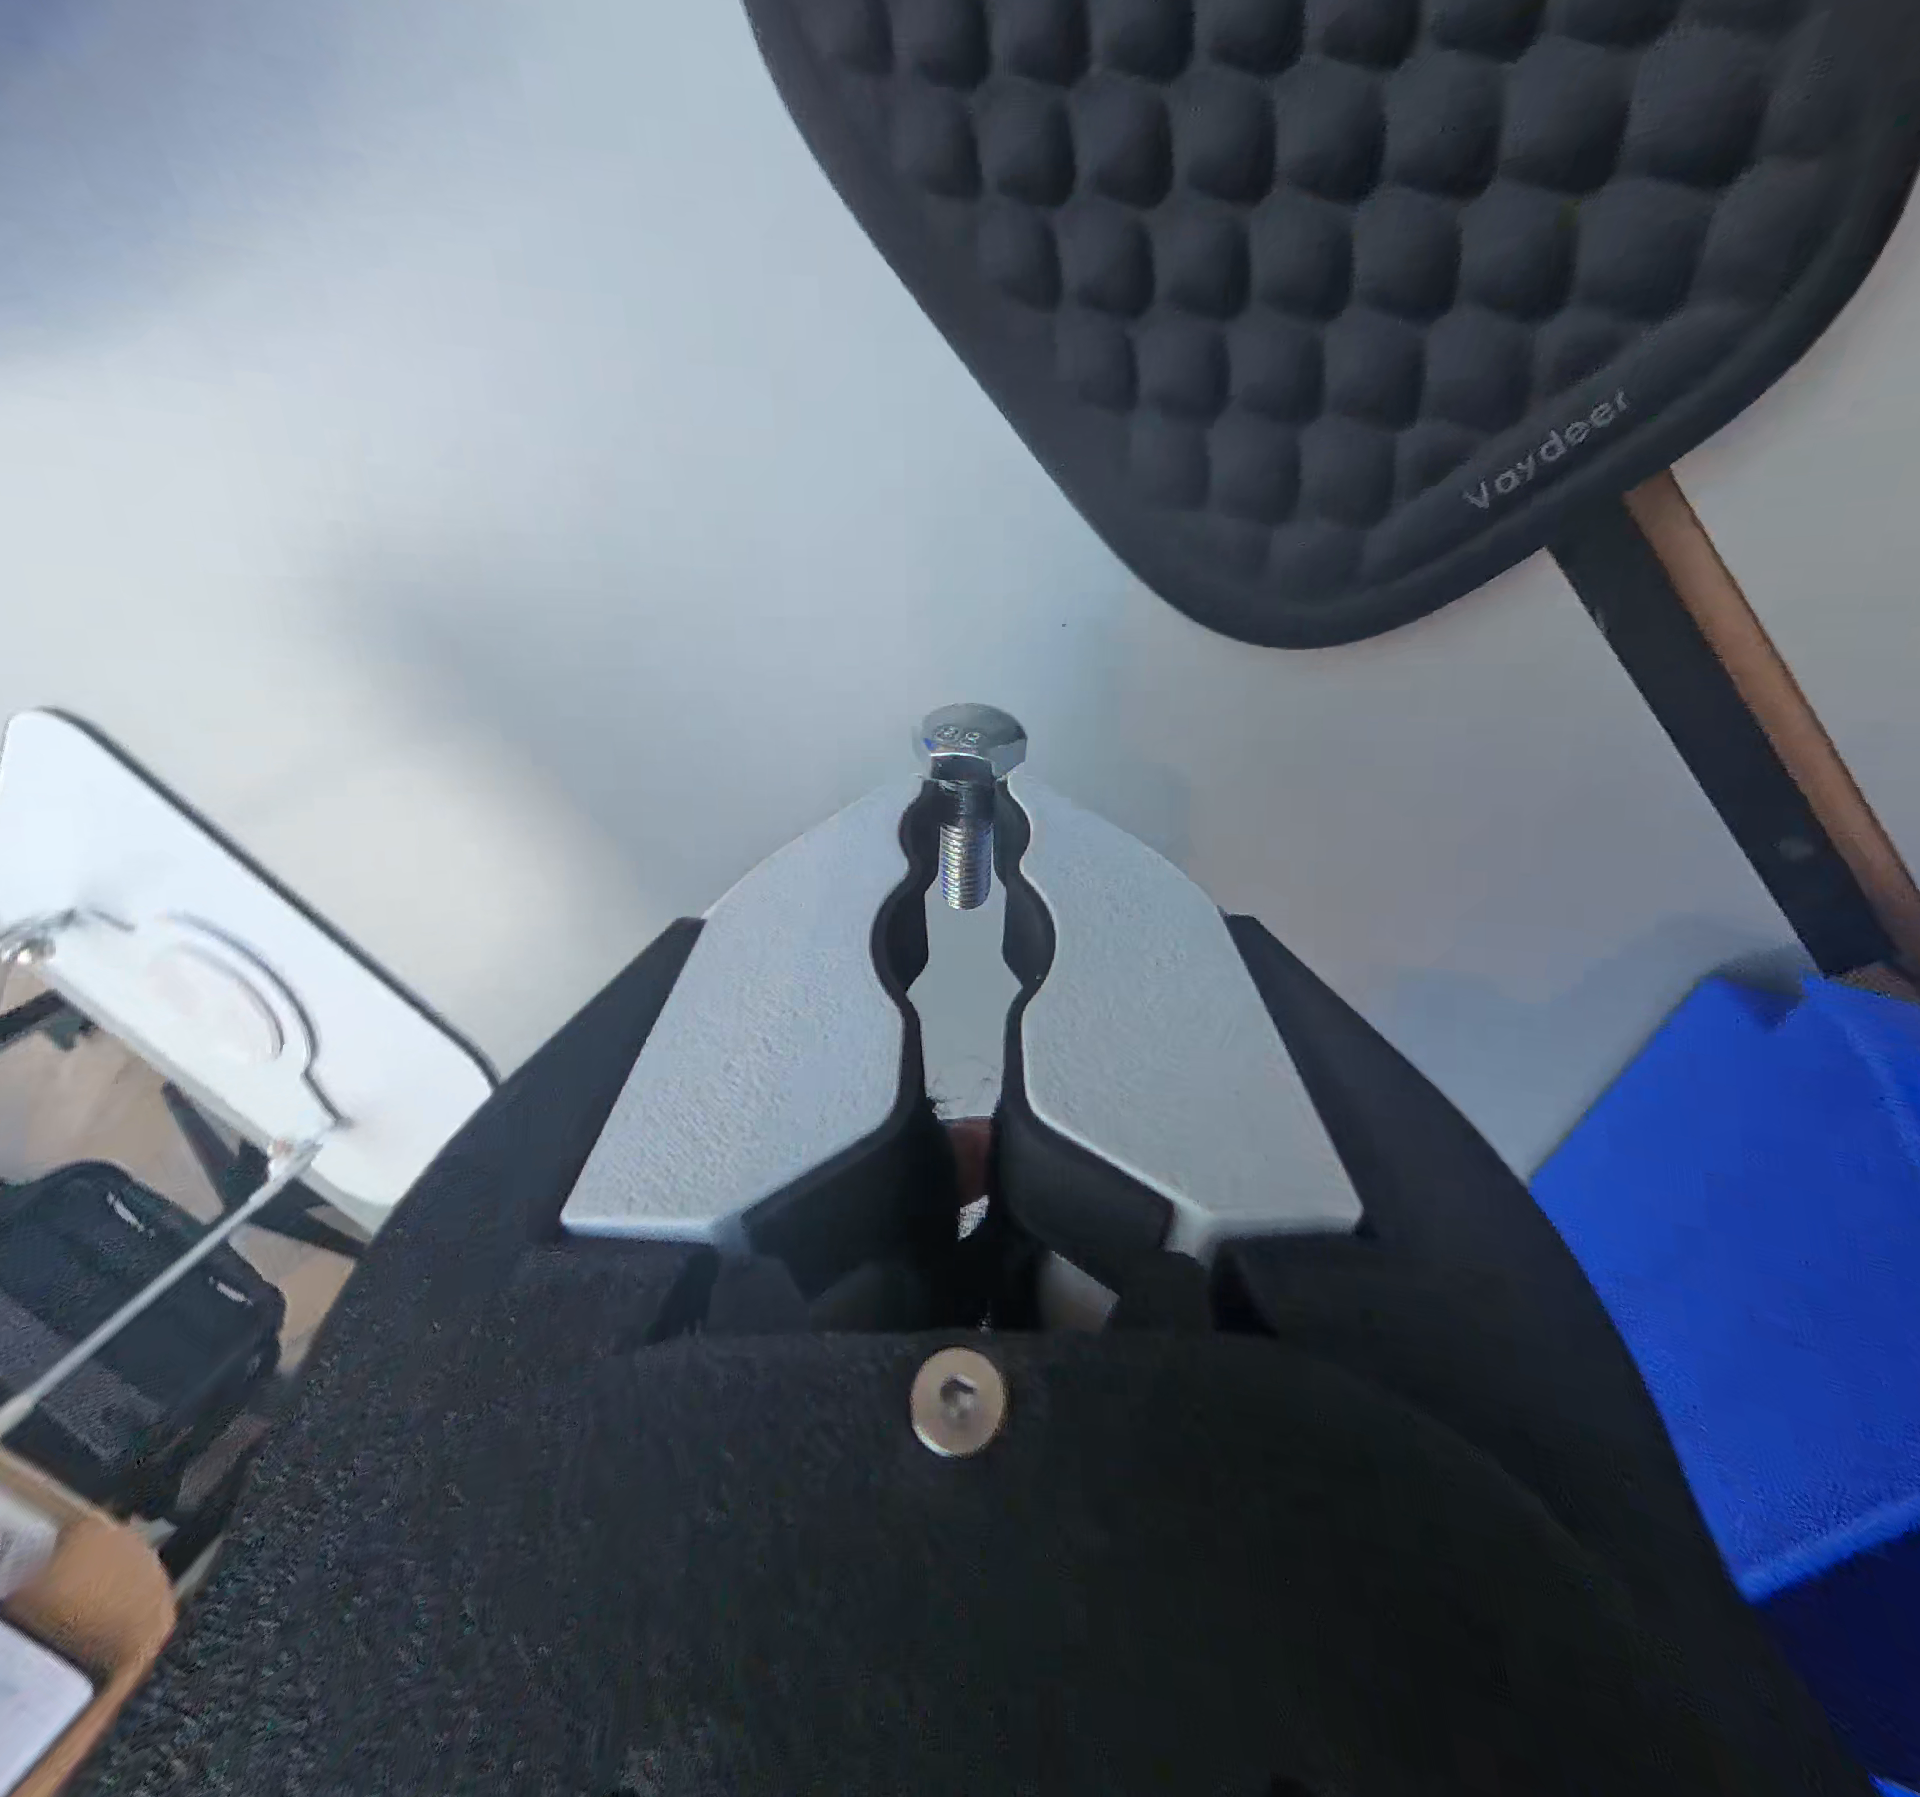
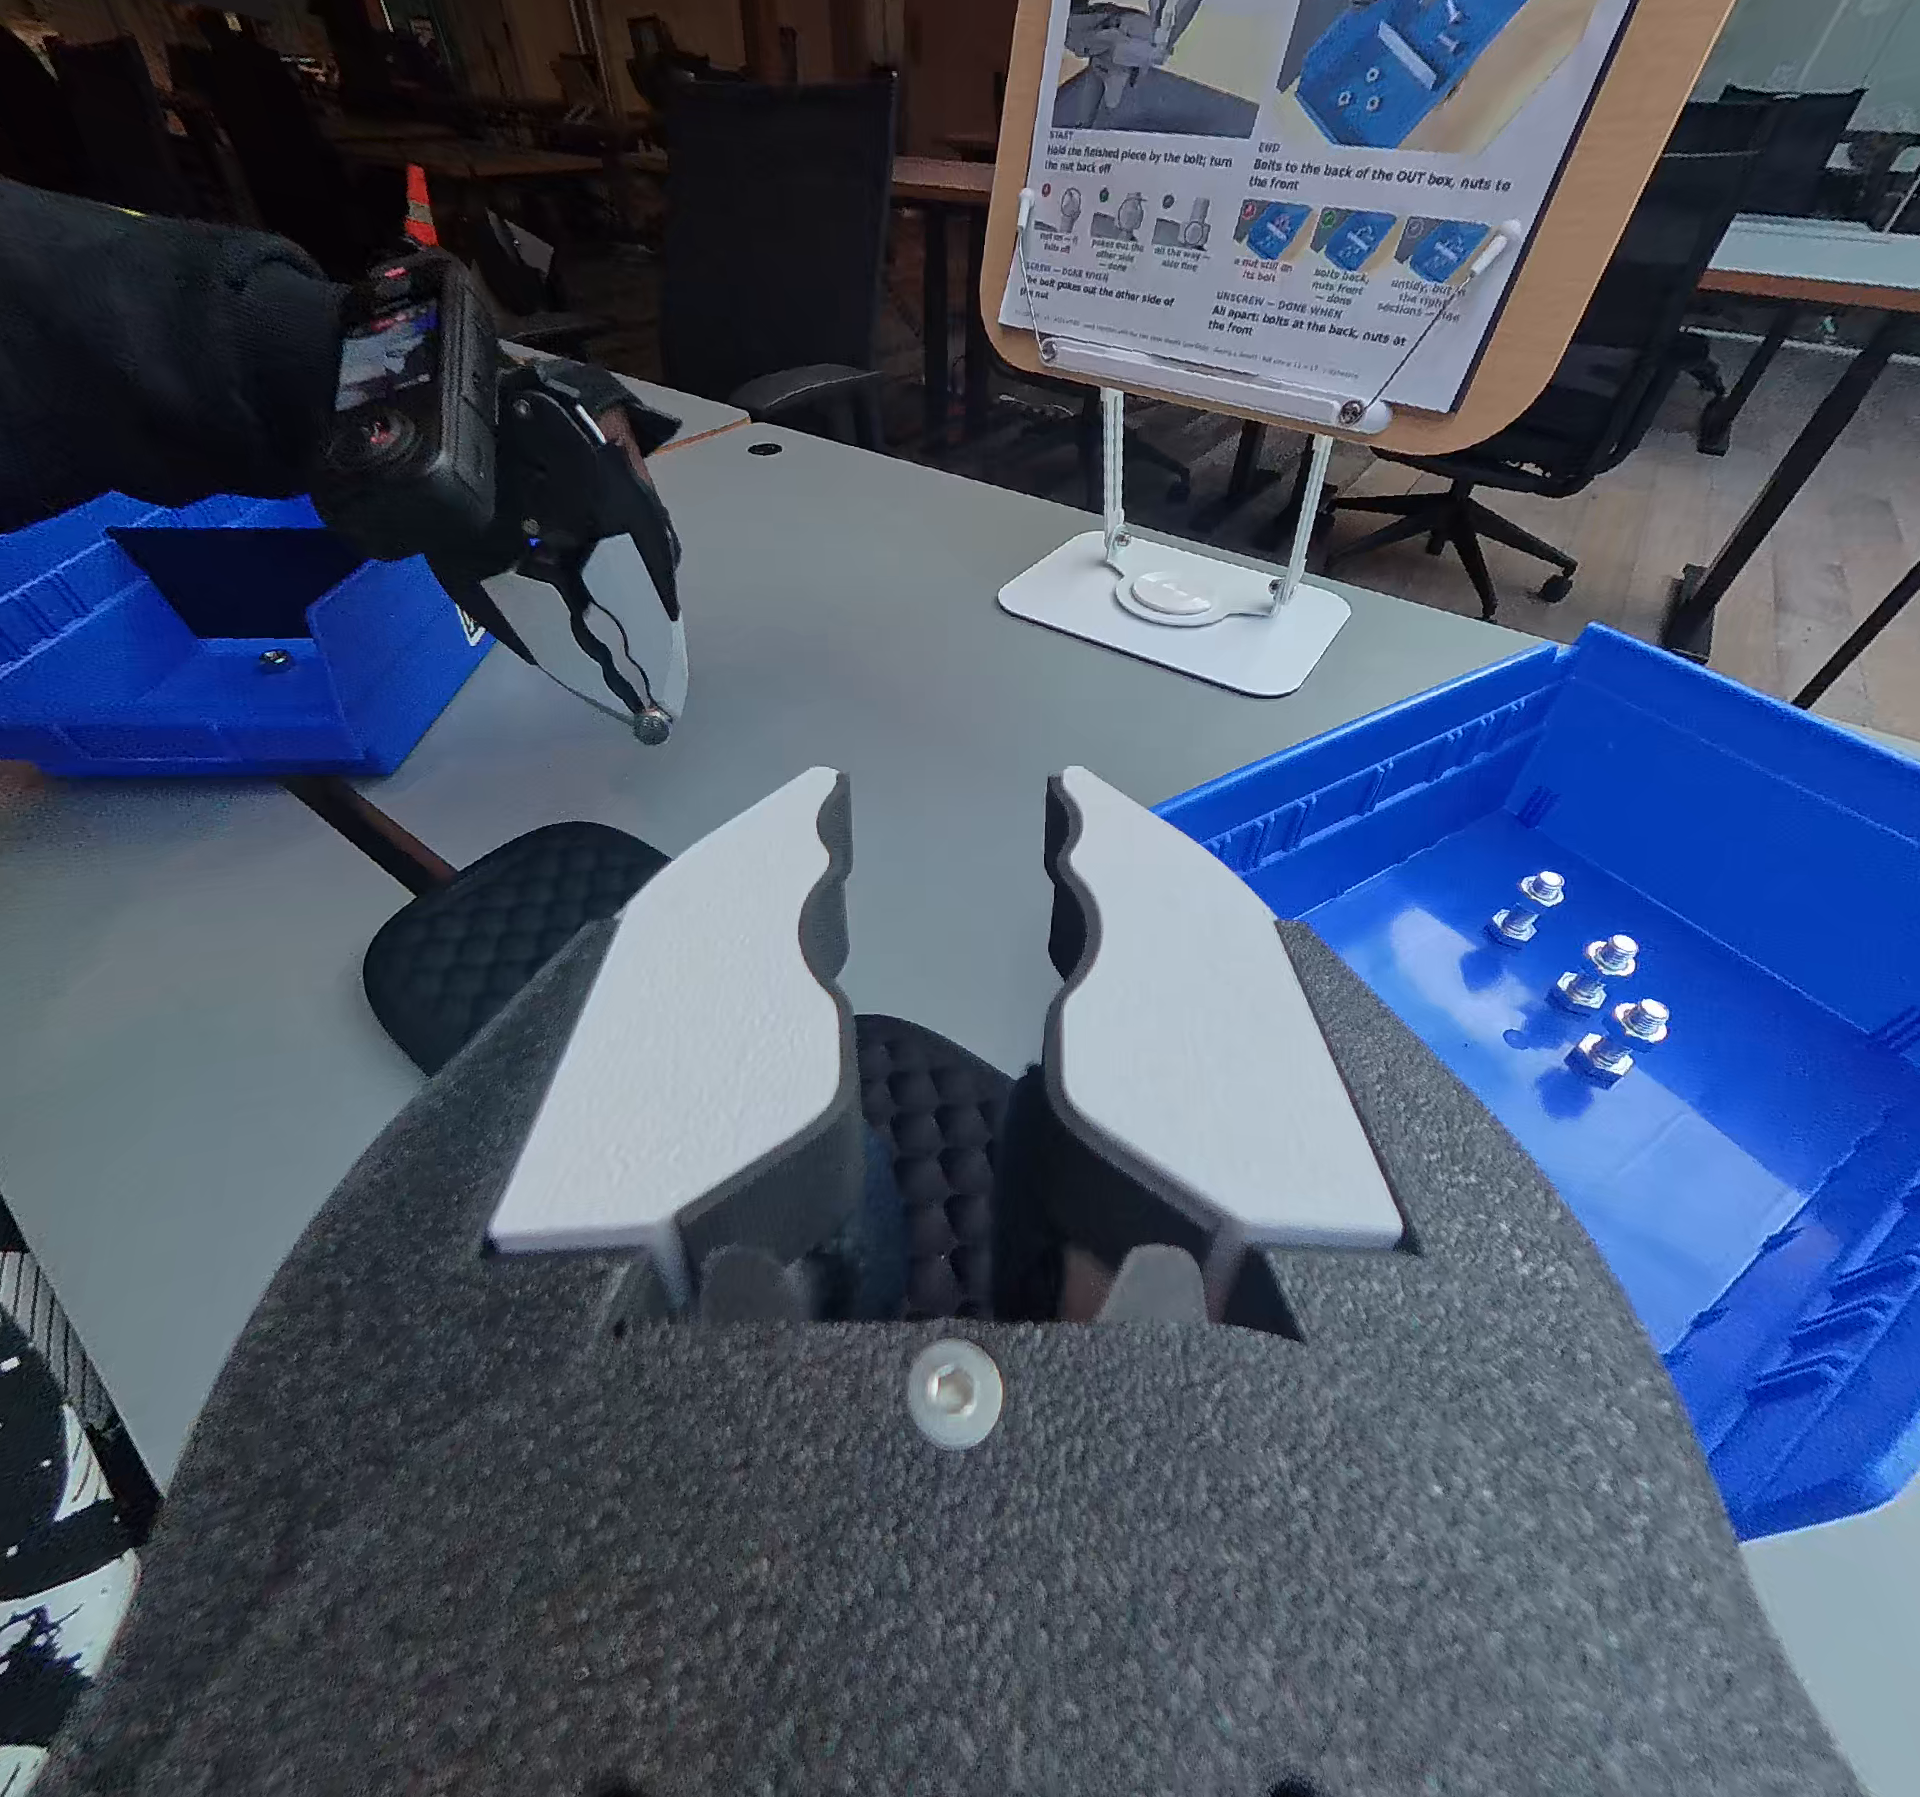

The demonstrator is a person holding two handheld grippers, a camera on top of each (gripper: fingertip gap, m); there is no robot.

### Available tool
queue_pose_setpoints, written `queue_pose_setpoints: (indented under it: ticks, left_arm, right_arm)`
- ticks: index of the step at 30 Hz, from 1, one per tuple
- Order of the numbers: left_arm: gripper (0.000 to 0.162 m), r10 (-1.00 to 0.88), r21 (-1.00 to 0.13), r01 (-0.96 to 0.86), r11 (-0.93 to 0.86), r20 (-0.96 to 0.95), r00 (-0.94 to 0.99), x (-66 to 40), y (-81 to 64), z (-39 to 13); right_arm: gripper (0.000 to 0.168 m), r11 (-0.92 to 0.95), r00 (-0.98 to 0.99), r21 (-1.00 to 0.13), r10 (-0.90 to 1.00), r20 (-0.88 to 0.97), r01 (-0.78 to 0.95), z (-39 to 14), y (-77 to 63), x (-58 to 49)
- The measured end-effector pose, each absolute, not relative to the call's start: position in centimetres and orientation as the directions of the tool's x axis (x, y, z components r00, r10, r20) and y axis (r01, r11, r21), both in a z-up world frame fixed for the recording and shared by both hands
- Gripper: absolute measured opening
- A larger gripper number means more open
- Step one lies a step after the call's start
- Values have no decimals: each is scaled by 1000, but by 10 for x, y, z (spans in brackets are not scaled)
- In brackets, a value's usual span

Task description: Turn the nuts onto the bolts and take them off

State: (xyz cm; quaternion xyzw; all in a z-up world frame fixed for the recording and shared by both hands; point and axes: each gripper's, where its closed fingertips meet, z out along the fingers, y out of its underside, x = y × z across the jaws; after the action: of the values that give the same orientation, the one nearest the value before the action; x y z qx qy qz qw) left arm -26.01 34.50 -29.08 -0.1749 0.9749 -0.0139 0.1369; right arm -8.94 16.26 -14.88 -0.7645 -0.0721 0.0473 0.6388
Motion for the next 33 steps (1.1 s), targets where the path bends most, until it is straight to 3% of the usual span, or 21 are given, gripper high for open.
queue_pose_setpoints:
  ticks: [15, 20, 27, 30, 33]
  left_arm:
    - [9, -244, -116, -235, 965, -71, -967, -250, 336, -348]
    - [27, -377, -166, -358, 919, -104, -920, -252, 340, -334]
    - [44, -843, -415, -744, 525, -129, -522, -324, 375, -242]
    - [43, -948, -376, -871, 317, -95, -304, -397, 394, -227]
    - [40, -987, -268, -951, 157, -65, -145, -467, 394, -238]
  right_arm:
    - [35, -218, 987, -976, 158, -20, 15, -165, 168, -81]
    - [35, -221, 986, -975, 168, -18, 19, -166, 169, -83]
    - [36, -230, 982, -973, 187, -27, 17, -174, 172, -84]
    - [36, -233, 979, -972, 201, -35, 13, -178, 175, -86]
    - [36, -233, 976, -972, 214, -43, 8, -179, 178, -88]
